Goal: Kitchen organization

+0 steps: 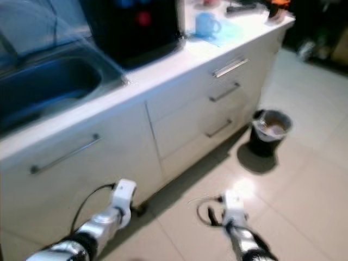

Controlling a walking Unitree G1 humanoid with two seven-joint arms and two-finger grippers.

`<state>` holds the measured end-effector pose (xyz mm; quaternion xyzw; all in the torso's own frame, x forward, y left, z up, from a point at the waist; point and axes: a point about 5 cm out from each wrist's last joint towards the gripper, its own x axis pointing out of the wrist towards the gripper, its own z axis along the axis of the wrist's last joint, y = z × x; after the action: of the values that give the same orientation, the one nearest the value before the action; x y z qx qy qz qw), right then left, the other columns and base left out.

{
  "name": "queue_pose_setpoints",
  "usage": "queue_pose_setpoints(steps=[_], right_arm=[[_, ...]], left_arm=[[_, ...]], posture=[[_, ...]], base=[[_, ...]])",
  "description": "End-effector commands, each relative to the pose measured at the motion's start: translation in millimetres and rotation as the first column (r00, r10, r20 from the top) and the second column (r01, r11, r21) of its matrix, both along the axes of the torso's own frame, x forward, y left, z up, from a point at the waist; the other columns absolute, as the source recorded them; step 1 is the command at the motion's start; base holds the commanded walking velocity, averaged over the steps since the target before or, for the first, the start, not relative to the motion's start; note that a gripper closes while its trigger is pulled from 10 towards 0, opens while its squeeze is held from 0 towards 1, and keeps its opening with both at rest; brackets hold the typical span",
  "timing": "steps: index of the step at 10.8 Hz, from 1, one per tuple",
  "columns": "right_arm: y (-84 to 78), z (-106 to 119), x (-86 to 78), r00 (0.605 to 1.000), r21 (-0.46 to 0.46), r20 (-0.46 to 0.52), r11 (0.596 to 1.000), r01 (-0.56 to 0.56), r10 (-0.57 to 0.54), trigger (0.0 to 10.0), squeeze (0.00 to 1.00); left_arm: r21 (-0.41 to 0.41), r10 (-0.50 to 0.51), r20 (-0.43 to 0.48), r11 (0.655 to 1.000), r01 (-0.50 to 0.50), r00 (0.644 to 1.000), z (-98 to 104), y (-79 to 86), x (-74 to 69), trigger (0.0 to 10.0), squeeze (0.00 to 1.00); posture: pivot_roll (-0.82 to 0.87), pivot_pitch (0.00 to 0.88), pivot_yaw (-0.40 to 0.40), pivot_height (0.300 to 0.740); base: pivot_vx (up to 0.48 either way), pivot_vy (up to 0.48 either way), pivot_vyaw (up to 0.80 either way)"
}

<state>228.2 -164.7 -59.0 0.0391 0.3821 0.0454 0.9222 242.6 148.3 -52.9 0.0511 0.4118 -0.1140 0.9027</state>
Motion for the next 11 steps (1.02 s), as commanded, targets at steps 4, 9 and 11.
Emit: queue_pose_setpoints(steps=[4,9,11], right_arm=[[12.8,-1,-1.5,0.999,0.022,0.006,0.999,-0.032,0.032,10.0,0.0],[20.2,12,12.6,0.995,0.031,0.086,0.998,-0.061,0.058,10.0,0.0],[23.0,19,15.7,0.991,0.031,0.115,0.997,-0.071,0.067,10.0,0.0]], left_arm=[[0.045,0.001,-0.042,0.999,0.001,0.999,-6,9.2,-9.1,10.0,0.0],[0.059,-0.007,-0.05,0.998,0.01,0.999,-8,10.0,-12.2,10.0,0.0],[0.053,-0.001,-0.048,0.999,0.004,0.999,-8,9.7,-11.5,10.0,0.0]], posture=[[0.04,0.018,0.098,0.74],[0.04,0.019,0.099,0.74],[0.04,0.02,0.096,0.74]], base=[[0.356,-0.23,0.0],[0.407,-0.175,0.0],[0.229,0.0,0.0]])
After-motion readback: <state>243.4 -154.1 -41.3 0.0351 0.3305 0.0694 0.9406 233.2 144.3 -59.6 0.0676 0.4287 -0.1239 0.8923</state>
